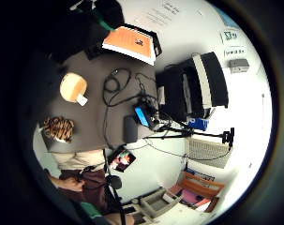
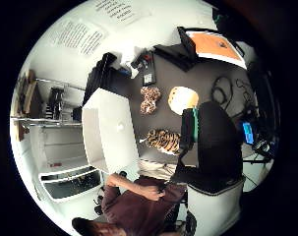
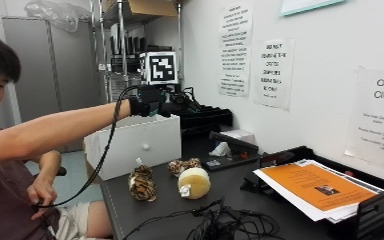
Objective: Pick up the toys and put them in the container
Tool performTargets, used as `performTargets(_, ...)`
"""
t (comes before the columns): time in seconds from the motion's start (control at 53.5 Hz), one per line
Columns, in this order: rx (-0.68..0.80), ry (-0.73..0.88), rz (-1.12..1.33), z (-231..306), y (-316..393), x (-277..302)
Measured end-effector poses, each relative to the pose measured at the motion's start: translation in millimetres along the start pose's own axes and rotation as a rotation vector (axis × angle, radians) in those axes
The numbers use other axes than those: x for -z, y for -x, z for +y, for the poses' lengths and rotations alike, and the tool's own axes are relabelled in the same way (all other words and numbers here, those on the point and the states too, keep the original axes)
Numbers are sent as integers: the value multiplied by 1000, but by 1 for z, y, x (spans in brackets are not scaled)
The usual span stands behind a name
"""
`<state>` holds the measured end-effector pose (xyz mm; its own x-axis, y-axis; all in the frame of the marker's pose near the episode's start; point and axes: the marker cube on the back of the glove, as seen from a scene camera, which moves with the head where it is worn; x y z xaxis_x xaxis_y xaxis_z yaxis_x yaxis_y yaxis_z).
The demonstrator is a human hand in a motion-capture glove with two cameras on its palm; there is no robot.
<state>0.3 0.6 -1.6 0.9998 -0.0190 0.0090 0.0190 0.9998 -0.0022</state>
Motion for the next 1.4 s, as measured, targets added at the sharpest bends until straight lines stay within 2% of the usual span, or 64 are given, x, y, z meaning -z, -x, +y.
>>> performTargets(0.224, -36, 69, 93, -8, 1, 5)
performTargets(0.411, -16, 64, 34, -20, 10, 4)
performTargets(0.747, 5, 166, -8, -69, 46, -41)
performTargets(0.934, 55, 305, 0, -94, 75, -107)
performTargets(1.195, 63, 521, 23, -105, 95, -245)
performTargets(1.289, 103, 418, 39, -103, 88, -272)
performTargets(1.401, 103, 279, -50, -108, 81, -276)
